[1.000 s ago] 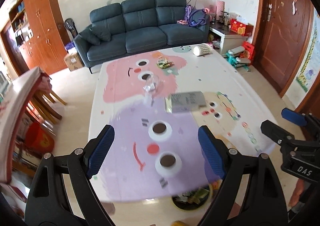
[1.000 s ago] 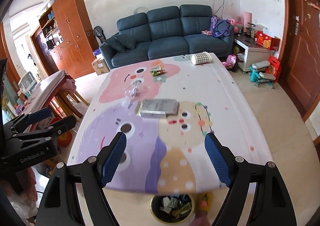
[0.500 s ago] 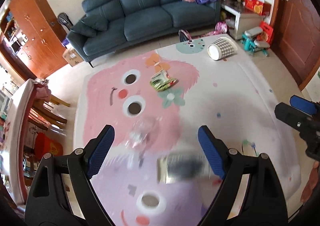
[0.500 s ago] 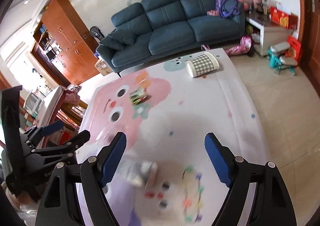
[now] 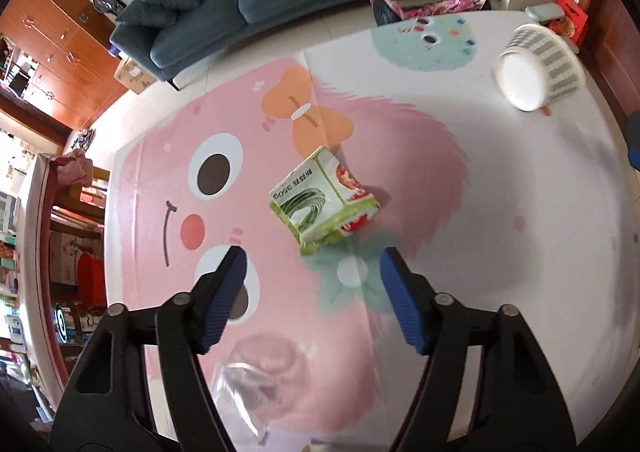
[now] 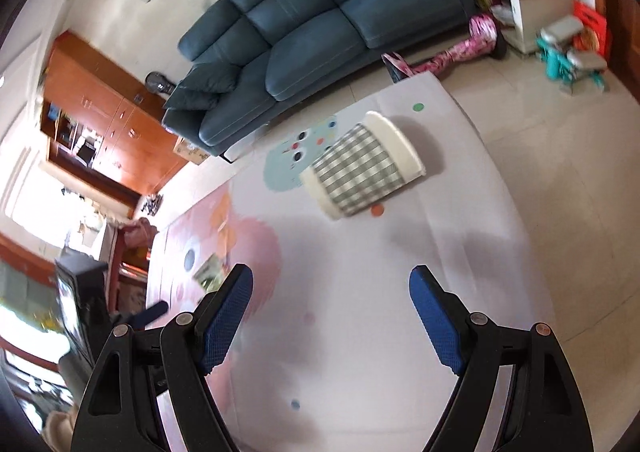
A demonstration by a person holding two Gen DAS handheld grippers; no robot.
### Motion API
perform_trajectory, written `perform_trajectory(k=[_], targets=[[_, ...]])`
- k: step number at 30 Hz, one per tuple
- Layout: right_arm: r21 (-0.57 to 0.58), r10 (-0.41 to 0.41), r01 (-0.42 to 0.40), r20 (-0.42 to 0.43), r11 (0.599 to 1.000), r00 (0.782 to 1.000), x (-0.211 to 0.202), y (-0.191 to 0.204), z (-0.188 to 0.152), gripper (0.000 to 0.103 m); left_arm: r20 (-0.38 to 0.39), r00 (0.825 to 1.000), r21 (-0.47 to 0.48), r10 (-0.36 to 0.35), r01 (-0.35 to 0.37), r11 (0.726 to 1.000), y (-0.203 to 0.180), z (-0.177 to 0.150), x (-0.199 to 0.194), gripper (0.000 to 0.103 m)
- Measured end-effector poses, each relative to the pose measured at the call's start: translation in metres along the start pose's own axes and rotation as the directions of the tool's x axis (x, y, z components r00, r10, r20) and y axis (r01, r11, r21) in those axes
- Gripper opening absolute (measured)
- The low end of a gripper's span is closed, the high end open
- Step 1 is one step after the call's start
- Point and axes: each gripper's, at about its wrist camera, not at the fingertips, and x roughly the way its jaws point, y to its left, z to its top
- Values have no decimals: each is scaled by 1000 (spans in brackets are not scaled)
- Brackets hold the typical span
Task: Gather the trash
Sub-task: 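Reach the left tool to the green-white food bag while the right tool reaches the checkered cup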
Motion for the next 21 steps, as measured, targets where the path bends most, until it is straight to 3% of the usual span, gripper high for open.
perform_trajectory(k=[4,10,12,14,17,21], targets=[[28,14,-13,-21,1000,1000,23,-12,20,82,-15,1000,-1,-1,1,1000,-1,12,17,66],[61,37,-35,-38,998,999,47,-23,39,82,-37,999,18,-11,12,1000,-10,17,32,53],[72,44,-40,-43,997,998,53,-26,46,82,-46,999,13,-17,17,1000,-10,21,38,45],[86,47,-43,-45,995,998,59,-28,52,82,-72,997,-10,-24,23,1000,-8,22,43,27],[109,48,-43,-46,993,998,68,-33,60,82,-81,996,-68,-34,29,997,-4,24,47,11],[167,43,-33,-55,985,998,83,-42,76,84,-35,996,-191,-84,76,979,8,24,37,6]])
